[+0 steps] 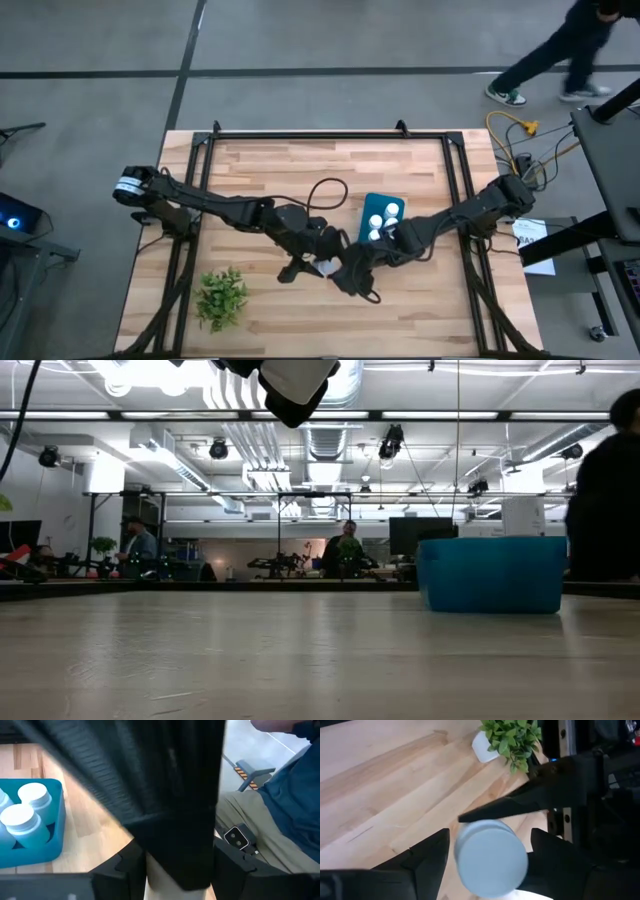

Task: Pick and place pill bottles into a basket
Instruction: Put the white medicine bottle into the blue bin

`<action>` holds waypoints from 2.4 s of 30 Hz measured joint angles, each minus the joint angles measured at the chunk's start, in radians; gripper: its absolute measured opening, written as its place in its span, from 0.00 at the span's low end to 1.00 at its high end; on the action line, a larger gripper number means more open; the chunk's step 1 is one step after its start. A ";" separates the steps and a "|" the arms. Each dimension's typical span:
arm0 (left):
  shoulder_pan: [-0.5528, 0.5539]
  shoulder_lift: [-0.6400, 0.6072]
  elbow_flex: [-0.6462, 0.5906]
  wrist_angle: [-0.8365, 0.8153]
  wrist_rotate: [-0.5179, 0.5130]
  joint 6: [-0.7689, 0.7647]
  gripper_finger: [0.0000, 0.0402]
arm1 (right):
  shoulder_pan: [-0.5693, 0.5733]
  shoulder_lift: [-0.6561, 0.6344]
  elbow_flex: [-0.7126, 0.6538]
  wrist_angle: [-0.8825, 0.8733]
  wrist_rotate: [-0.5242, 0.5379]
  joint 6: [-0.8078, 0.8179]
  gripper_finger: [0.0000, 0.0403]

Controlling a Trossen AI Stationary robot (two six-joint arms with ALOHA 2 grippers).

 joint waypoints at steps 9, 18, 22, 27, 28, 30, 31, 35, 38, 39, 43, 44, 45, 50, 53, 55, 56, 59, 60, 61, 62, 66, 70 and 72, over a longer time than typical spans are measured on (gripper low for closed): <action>0.000 0.000 0.000 -0.005 0.000 -0.001 0.37 | 0.001 0.000 0.000 -0.002 -0.020 0.003 0.59; -0.001 0.000 -0.002 -0.008 -0.006 0.005 0.37 | 0.001 0.000 0.000 -0.007 -0.046 0.008 0.41; -0.002 0.000 -0.002 -0.009 -0.007 0.009 0.37 | -0.002 0.000 0.001 -0.005 -0.071 0.010 0.36; -0.002 0.000 -0.002 -0.009 -0.007 0.010 0.37 | -0.004 0.000 0.002 -0.016 -0.072 0.009 0.36; -0.001 0.000 -0.002 -0.009 -0.006 0.010 0.37 | -0.004 0.000 0.002 -0.016 -0.072 0.009 0.36; -0.002 0.000 -0.002 -0.009 -0.007 0.010 0.37 | -0.004 0.000 0.002 -0.017 -0.072 0.009 0.36; -0.002 0.000 -0.002 -0.009 -0.006 0.009 0.37 | -0.004 0.000 0.002 -0.017 -0.072 0.009 0.36; -0.002 0.000 -0.003 -0.009 -0.006 0.009 0.37 | -0.004 0.000 0.002 -0.019 -0.072 0.008 0.36; -0.002 0.000 -0.003 -0.008 -0.007 0.009 0.41 | -0.004 0.000 0.002 -0.020 -0.072 0.006 0.36; -0.002 0.000 -0.003 -0.008 -0.007 0.013 0.42 | -0.004 0.000 0.002 -0.020 -0.072 0.006 0.36; -0.002 0.000 -0.005 -0.006 -0.007 0.023 0.45 | -0.004 -0.002 0.002 -0.022 -0.071 0.000 0.36; -0.002 0.000 -0.005 -0.004 -0.007 0.022 0.46 | -0.003 -0.003 0.002 -0.027 -0.072 0.000 0.36; -0.002 0.000 -0.005 -0.003 -0.007 0.022 0.46 | -0.003 -0.005 0.002 -0.036 -0.072 0.001 0.36; -0.003 -0.003 -0.005 -0.002 -0.008 0.022 0.46 | 0.000 -0.006 0.029 -0.098 -0.079 0.026 0.36; -0.001 -0.008 -0.005 -0.002 -0.025 0.022 0.47 | -0.001 -0.007 0.043 -0.124 -0.077 0.042 0.36; -0.001 -0.010 -0.005 -0.003 -0.044 0.022 0.47 | -0.002 -0.009 0.049 -0.148 -0.071 0.056 0.36; 0.000 -0.012 -0.005 -0.004 -0.050 0.022 0.47 | -0.002 -0.010 0.050 -0.156 -0.068 0.065 0.36; 0.001 -0.032 -0.006 -0.011 -0.067 0.022 0.47 | -0.001 -0.020 0.051 -0.190 -0.051 0.089 0.36; 0.001 -0.044 -0.008 -0.010 -0.066 0.022 0.47 | -0.001 -0.022 0.051 -0.209 -0.042 0.098 0.36; 0.001 -0.055 -0.013 -0.010 -0.065 0.023 0.47 | -0.002 -0.025 0.050 -0.227 -0.038 0.108 0.36; 0.000 -0.068 -0.019 -0.008 -0.067 0.023 0.47 | -0.002 -0.025 0.050 -0.238 -0.035 0.120 0.36; -0.001 -0.133 -0.057 -0.001 -0.127 0.026 0.47 | -0.004 -0.034 0.050 -0.294 0.018 0.156 0.36; 0.000 -0.197 -0.104 0.035 -0.205 0.023 0.47 | -0.014 -0.043 0.050 -0.346 0.030 0.201 0.36; 0.000 -0.224 -0.133 0.083 -0.224 0.024 0.47 | -0.028 -0.048 0.050 -0.378 0.031 0.224 0.36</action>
